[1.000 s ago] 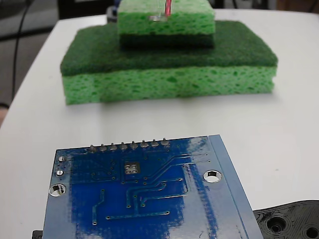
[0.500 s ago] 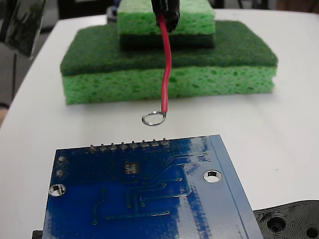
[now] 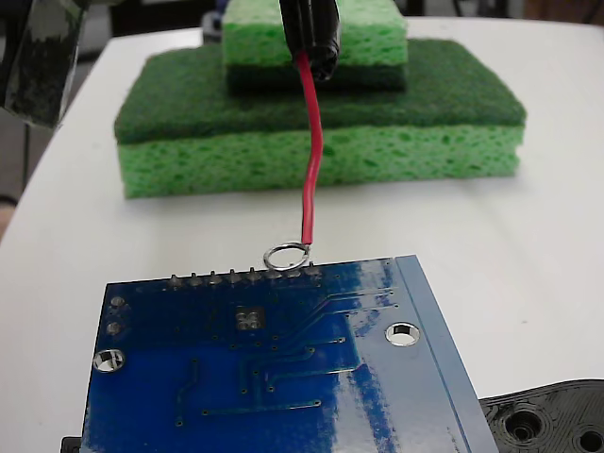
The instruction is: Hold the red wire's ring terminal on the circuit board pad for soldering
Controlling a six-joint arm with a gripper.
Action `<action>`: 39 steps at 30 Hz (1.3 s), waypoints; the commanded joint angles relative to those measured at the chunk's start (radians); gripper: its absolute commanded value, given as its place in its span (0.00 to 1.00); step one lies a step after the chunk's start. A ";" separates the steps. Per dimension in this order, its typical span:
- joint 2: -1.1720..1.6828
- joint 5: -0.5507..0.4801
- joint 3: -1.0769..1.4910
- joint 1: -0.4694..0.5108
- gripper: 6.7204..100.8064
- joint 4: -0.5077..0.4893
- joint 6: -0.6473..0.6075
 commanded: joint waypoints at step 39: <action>-0.040 0.026 -0.031 0.009 0.99 0.023 -0.003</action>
